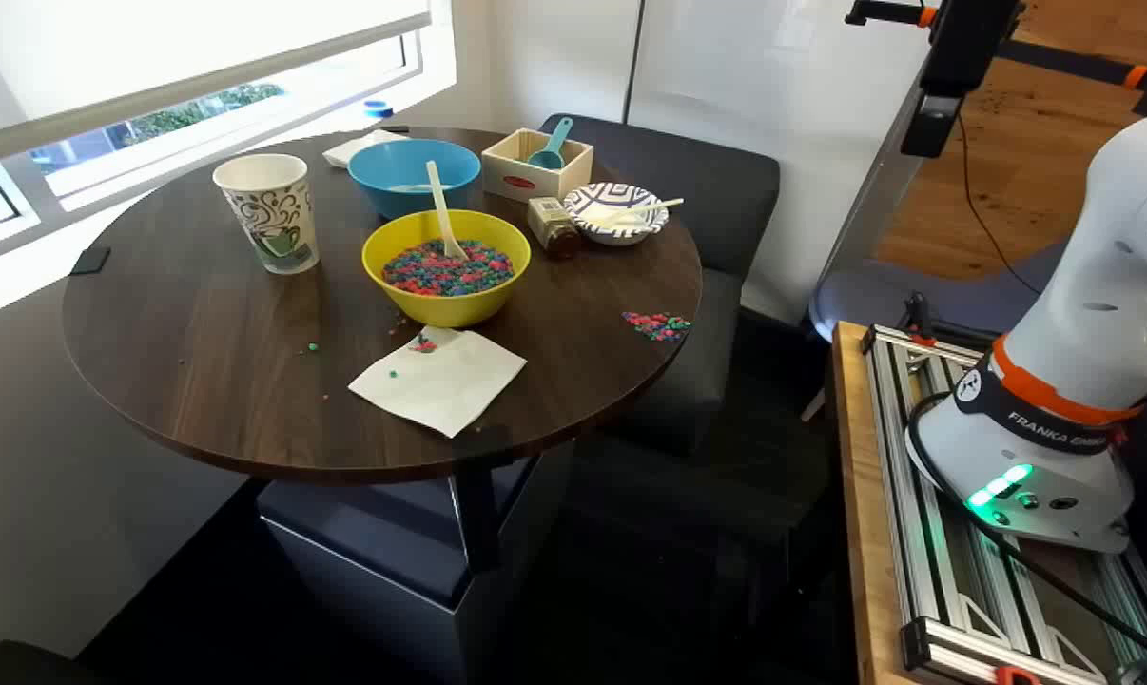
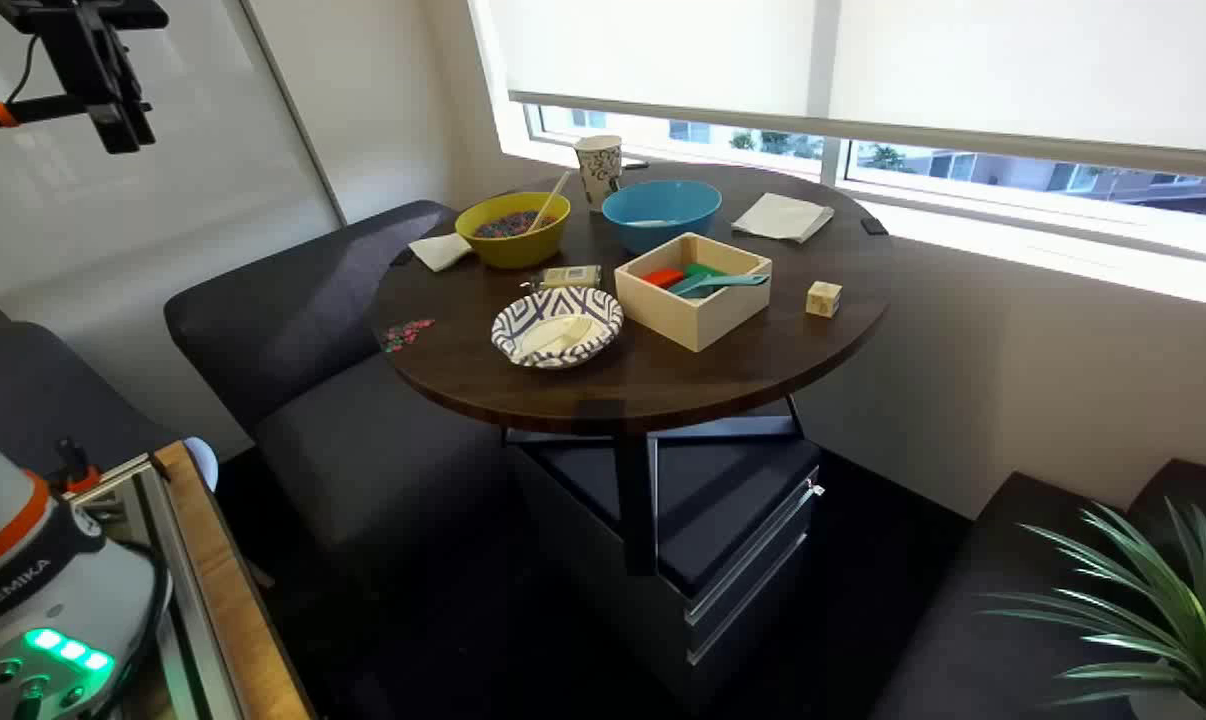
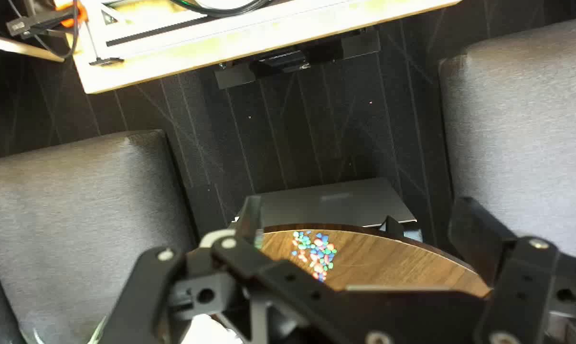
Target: Put the brown bottle upright
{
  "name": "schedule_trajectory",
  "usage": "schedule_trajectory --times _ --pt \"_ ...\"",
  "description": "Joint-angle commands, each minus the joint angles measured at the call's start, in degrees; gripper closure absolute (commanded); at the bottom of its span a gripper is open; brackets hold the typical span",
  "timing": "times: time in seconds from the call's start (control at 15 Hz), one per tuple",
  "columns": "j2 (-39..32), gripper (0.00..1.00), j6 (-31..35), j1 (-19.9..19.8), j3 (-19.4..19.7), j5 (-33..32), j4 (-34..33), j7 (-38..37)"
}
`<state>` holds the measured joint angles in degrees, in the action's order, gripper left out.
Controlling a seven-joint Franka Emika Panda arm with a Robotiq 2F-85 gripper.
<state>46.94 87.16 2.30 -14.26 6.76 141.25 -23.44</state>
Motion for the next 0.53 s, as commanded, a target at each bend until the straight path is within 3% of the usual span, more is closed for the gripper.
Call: schedule_trajectory --times 0.0,0.07,0.47 --pt "0.0 0.00 -0.1 -0.2 -0.1 0.0 -0.1 0.1" --pt "0.0 0.00 -0.1 -0.2 -0.1 0.0 -0.1 0.1" --pt "-1.8 0.00 17.2 -5.1 -1.6 3.6 2.0 -13.4"
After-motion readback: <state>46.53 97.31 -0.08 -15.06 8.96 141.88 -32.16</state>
